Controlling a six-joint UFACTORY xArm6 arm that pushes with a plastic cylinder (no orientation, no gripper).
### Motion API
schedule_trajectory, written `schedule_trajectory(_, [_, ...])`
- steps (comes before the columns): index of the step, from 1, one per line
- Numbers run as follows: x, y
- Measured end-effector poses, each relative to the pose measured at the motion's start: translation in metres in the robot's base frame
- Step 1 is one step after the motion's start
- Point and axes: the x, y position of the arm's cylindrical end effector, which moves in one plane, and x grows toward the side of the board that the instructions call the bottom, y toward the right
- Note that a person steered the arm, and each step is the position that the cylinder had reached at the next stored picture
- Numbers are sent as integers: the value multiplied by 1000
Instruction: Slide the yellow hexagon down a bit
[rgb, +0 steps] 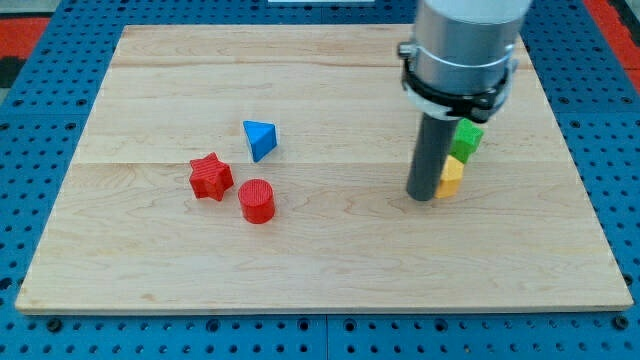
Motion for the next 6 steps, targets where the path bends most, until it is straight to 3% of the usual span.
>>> schedule_trajectory(2, [0, -1])
schedule_trajectory(4, [-50, -4])
schedule_trajectory(6, [-43, 37])
